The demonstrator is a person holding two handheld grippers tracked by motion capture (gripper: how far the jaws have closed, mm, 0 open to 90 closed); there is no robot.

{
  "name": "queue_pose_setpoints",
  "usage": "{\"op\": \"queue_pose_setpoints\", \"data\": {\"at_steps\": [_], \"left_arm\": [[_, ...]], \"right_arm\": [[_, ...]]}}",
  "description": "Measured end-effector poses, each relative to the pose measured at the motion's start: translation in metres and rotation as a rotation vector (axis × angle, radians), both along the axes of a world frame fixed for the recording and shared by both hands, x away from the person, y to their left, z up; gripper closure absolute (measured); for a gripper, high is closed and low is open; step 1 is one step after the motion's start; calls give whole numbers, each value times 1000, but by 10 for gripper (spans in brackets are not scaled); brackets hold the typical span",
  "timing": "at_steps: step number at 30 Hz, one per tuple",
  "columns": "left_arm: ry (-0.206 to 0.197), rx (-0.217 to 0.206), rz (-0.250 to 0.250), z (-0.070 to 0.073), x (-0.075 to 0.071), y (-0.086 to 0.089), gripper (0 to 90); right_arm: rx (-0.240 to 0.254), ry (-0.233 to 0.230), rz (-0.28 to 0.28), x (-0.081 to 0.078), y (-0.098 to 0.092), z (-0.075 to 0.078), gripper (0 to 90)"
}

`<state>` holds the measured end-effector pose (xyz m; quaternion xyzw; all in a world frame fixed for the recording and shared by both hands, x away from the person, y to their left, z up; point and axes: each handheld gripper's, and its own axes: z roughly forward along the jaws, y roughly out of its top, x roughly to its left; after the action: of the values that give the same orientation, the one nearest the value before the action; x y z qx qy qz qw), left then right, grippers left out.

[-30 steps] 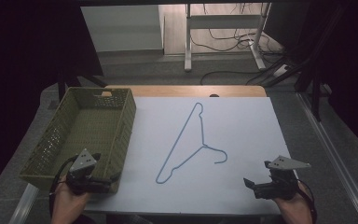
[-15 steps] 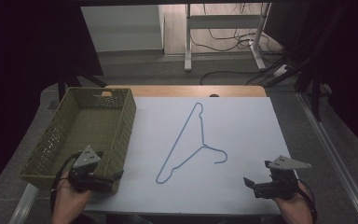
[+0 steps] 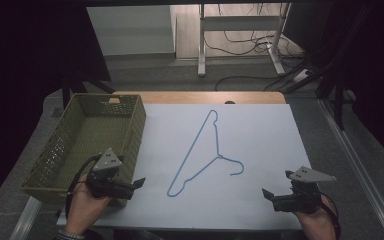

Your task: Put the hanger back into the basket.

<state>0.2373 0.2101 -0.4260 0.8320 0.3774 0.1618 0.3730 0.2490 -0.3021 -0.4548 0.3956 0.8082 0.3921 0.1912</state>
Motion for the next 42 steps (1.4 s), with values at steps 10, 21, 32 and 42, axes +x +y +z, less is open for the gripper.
{"op": "queue_pose_setpoints", "data": {"at_steps": [10,21,32,42], "left_arm": [[59,5,-67,-3,26,-36,20],[109,78,-127,-7,54,-73,21],[195,107,-174,-19,85,-106,11],[217,156,-182,-30,105,-136,69]], "right_arm": [[-3,-4,-6,0,-1,0,0],[-7,0,-8,0,-1,-1,0],[-17,1,-4,1,-1,-2,0],[-31,14,8,1,0,-4,0]]}}
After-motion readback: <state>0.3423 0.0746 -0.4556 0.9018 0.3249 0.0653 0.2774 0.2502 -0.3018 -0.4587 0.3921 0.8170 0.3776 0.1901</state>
